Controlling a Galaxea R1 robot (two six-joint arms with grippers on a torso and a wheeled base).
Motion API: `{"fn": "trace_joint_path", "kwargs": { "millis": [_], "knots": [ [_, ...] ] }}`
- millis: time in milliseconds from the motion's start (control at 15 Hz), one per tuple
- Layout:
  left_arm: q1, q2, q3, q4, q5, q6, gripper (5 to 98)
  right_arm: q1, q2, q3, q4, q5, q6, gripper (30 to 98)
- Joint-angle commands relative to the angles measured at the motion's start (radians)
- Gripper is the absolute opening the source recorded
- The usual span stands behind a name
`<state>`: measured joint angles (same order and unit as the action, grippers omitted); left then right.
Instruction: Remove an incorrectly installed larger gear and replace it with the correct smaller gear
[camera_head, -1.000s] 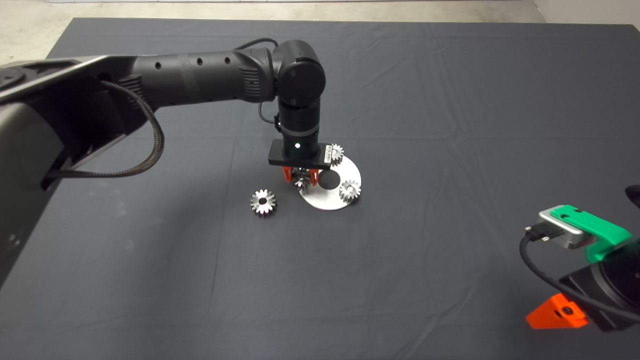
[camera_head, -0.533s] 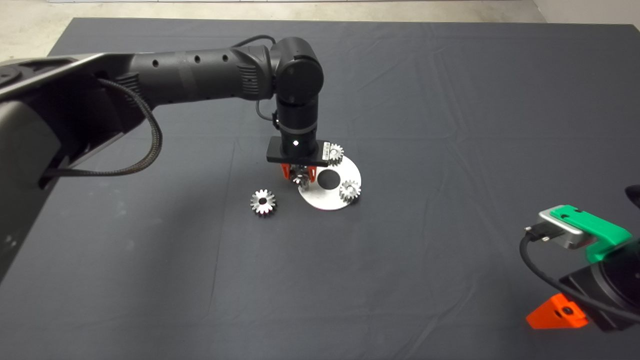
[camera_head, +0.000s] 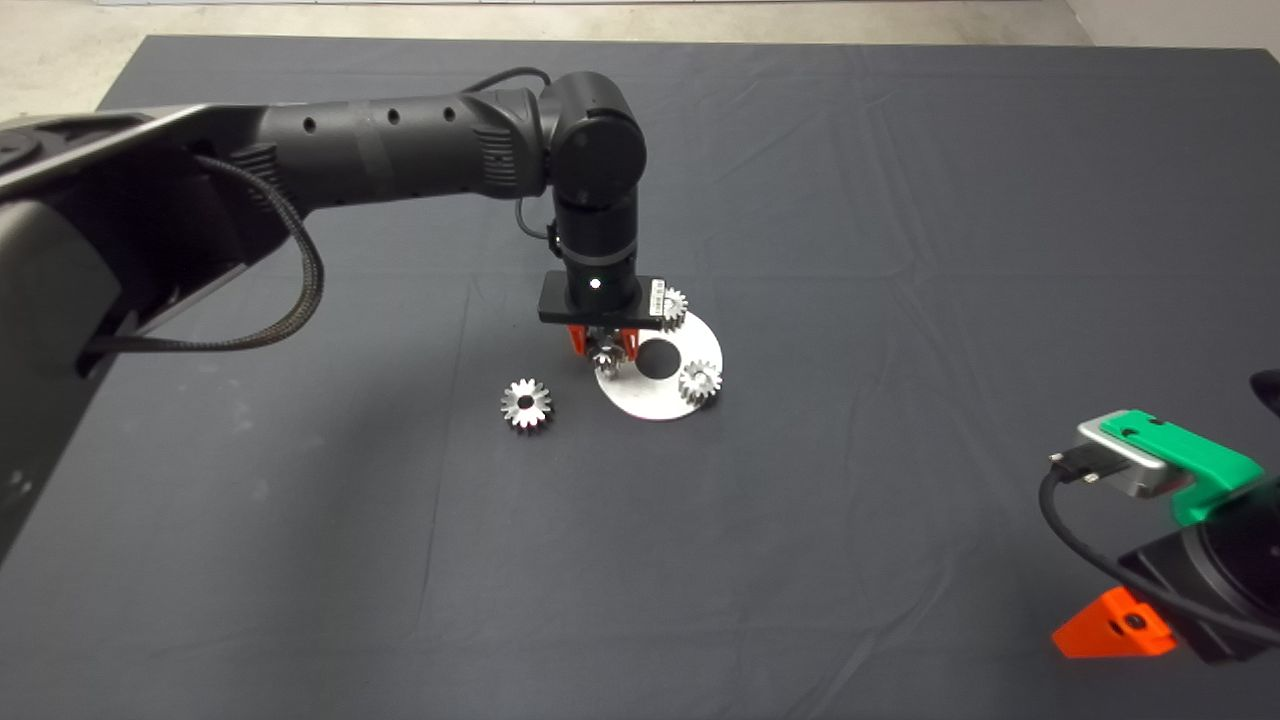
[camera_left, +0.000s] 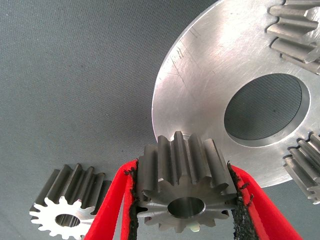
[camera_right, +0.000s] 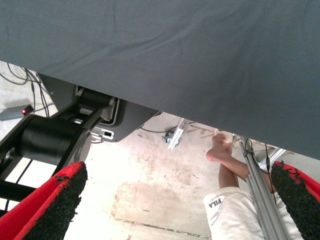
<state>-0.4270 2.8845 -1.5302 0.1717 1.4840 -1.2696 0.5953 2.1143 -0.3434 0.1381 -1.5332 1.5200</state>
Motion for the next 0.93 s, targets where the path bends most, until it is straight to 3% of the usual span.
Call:
{"fn": "trace_joint_path", "kwargs": {
  "millis": [0, 867],
  "knots": [
    [-0.029, 0.003, 0.007, 0.002, 0.005, -0.005, 36.0, 0.011, 0.002, 0.003, 0.031, -0.059, 0.003, 96.9],
    [-0.029, 0.006, 0.009, 0.0, 0.015, 0.003, 36.0, 0.01, 0.003, 0.003, 0.031, -0.058, 0.003, 96.9]
  ]
}}
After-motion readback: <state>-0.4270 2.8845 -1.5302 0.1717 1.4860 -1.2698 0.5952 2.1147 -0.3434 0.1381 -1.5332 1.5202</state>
